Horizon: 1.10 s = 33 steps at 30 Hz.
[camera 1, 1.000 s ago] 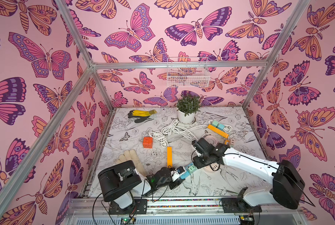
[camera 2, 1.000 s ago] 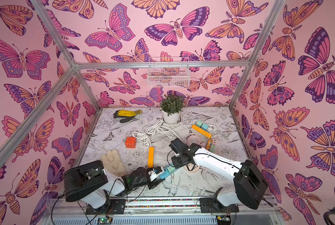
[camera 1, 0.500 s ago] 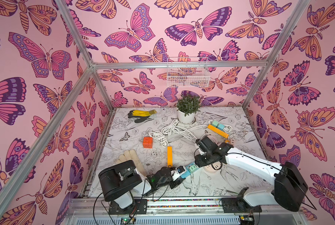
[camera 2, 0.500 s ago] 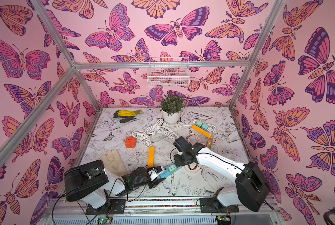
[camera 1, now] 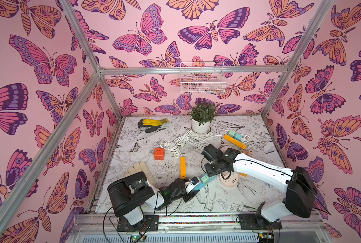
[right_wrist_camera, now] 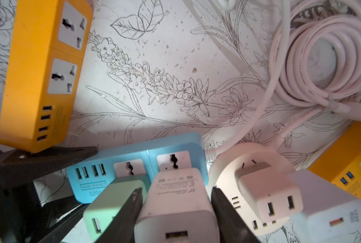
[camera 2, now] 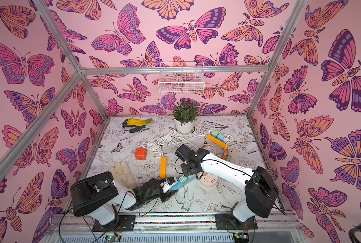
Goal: Pull the plug off the socket
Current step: Remove the plug from the socket.
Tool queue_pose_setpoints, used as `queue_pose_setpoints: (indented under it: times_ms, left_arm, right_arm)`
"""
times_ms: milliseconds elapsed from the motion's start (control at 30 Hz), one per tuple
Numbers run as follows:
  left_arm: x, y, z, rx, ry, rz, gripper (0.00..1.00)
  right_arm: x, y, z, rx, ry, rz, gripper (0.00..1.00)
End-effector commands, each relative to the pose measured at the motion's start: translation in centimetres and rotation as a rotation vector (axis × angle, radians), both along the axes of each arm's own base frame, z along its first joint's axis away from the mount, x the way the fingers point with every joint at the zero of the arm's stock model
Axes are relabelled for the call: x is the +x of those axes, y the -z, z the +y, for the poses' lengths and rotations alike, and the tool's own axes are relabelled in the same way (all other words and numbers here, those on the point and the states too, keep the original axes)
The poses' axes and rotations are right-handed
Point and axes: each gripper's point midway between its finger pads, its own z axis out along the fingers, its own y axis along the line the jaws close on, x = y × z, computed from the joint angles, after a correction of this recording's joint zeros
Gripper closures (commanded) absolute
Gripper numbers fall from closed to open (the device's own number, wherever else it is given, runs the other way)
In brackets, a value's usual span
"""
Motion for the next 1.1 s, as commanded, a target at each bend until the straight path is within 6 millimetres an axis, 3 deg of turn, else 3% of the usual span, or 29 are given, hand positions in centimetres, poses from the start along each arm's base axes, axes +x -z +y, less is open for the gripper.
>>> queue_pose_setpoints:
  times_ms: [0, 167, 300, 467, 533, 733, 933, 1067]
  left_arm:
    - [-2.2, 2.6, 0.6, 0.092, 0.078, 0.07, 0.42]
    - [-2.1, 2.8, 0.2, 0.104, 0.088, 0.08, 0.43]
    - [-2.1, 3.1, -0.3, 0.116, 0.105, 0.089, 0.43]
    - [-2.0, 3.2, -0.5, 0.124, 0.107, 0.095, 0.43]
    - [-2.0, 3.2, -0.6, 0.127, 0.107, 0.1, 0.42]
    - [-2.1, 3.3, -0.7, 0.132, 0.118, 0.103, 0.42]
    - [-2.2, 3.4, -0.6, 0.14, 0.12, 0.108, 0.42]
    - [-1.7, 3.1, -1.6, 0.132, 0.124, 0.104, 0.42]
  right_arm:
    - [1.4, -2.4, 0.2, 0.191, 0.055, -0.045, 0.94]
    - [-0.8, -2.8, -0.2, 0.337, 0.051, -0.053, 0.94]
    - [-0.5, -4.8, 0.5, 0.431, 0.068, -0.107, 0.94]
    - [0.5, -6.0, 2.4, 0.385, 0.04, -0.124, 0.94]
    - [0.9, -5.2, 2.7, 0.251, 0.012, -0.112, 0.94]
    - [2.1, -4.2, 2.9, 0.148, 0.003, -0.111, 0.94]
    - [1.7, -2.1, 0.7, 0.007, -0.003, -0.083, 0.94]
    - [1.1, -2.4, 2.6, 0.08, -0.02, -0.07, 0.94]
